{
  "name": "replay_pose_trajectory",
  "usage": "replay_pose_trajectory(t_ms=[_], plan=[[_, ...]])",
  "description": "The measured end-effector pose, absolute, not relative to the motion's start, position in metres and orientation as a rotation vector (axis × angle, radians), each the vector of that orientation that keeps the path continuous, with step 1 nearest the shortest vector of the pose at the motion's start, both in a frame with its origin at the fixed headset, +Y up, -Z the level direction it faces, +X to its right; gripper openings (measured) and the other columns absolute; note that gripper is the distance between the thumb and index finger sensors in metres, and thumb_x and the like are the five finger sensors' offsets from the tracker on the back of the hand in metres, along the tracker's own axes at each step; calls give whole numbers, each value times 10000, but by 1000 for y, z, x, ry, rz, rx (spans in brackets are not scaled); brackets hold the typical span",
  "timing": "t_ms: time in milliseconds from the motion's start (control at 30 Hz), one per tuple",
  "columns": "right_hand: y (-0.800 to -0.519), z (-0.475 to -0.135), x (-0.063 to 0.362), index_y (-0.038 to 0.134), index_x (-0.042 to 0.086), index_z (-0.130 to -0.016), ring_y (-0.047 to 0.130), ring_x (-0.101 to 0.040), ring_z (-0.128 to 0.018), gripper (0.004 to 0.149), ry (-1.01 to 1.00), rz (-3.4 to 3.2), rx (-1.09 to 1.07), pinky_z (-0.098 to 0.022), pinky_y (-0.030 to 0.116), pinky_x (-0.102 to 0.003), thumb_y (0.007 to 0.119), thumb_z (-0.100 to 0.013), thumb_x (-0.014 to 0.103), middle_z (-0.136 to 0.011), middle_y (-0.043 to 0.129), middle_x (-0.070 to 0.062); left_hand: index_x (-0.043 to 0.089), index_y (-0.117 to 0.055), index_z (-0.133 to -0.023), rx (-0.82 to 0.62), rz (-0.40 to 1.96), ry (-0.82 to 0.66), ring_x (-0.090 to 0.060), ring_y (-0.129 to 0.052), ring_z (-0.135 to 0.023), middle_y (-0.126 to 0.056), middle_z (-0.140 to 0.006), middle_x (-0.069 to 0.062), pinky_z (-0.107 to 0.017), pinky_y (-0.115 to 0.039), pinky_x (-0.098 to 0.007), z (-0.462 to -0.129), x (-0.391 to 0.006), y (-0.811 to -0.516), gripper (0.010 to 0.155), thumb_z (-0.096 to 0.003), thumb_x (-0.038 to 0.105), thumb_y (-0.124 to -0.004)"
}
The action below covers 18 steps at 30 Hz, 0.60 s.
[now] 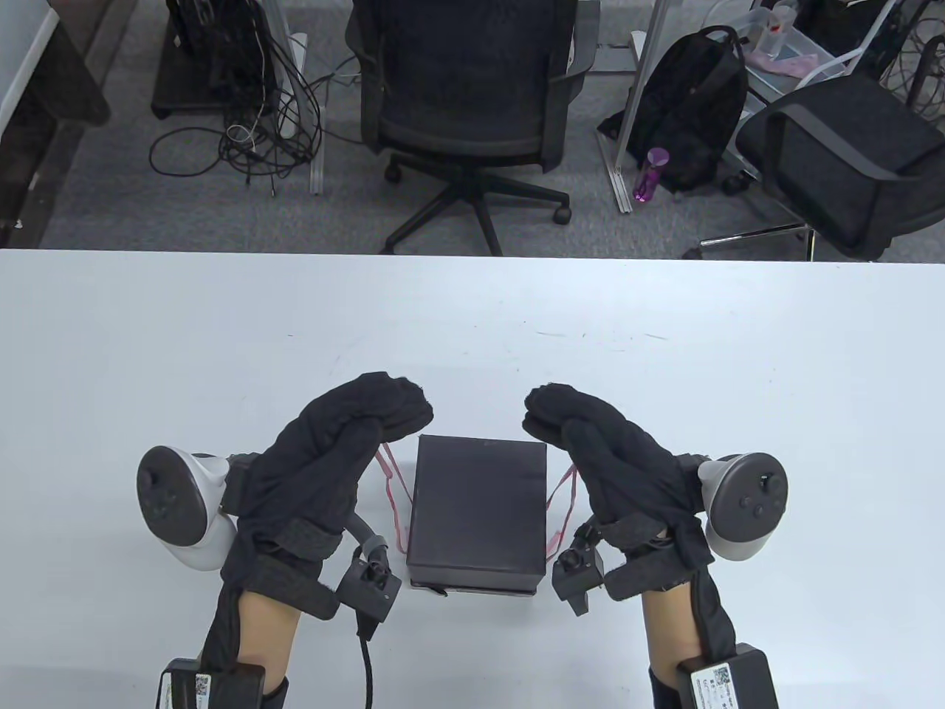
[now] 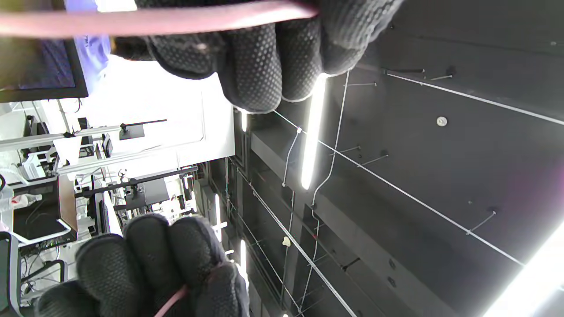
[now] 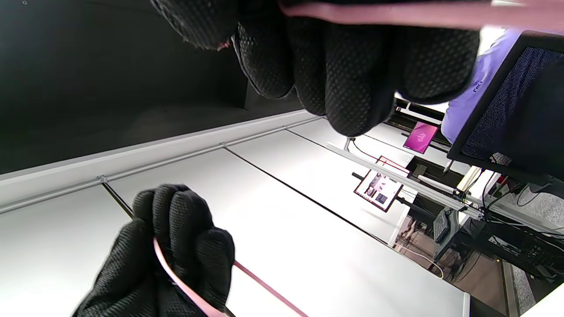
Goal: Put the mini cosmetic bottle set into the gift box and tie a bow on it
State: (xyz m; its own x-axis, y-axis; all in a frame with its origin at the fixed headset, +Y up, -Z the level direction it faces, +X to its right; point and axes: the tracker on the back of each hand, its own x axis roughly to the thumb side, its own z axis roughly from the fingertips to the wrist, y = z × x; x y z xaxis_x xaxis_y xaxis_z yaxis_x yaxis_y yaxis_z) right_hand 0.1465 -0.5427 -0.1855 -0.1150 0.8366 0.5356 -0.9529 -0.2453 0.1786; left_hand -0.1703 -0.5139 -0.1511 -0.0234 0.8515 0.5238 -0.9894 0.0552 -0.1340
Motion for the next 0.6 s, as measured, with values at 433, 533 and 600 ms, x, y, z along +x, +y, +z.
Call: replay_pose_trajectory(t_ms=[433, 533, 600], plan=[[-509, -182, 139, 735, -13, -973, 897, -423, -783, 479, -379, 1649, 659, -605, 773, -562, 615, -602, 266, -930, 791, -305, 273, -728, -1028, 274, 1433, -507, -216, -995, -849, -866, -971, 2, -687, -842, -437, -151, -163, -525, 442, -602, 384, -683], [-510, -181, 139, 738, -13, -976, 894, -426, -785, 481, -377, 1671, 652, -604, 769, -566, 617, -605, 269, -934, 791, -305, 275, -724, -1030, 277, 1451, -506, -219, -992, -851, -864, -973, 3, -689, -839, -441, -152, -163, -527, 443, -603, 384, -681], [-512, -180, 139, 736, -8, -984, 892, -430, -787, 484, -371, 1679, 658, -603, 765, -574, 614, -612, 277, -946, 788, -305, 285, -718, -1032, 274, 1446, -505, -223, -986, -857, -856, -981, 6, -691, -832, -454, -152, -163, -528, 441, -604, 387, -676]])
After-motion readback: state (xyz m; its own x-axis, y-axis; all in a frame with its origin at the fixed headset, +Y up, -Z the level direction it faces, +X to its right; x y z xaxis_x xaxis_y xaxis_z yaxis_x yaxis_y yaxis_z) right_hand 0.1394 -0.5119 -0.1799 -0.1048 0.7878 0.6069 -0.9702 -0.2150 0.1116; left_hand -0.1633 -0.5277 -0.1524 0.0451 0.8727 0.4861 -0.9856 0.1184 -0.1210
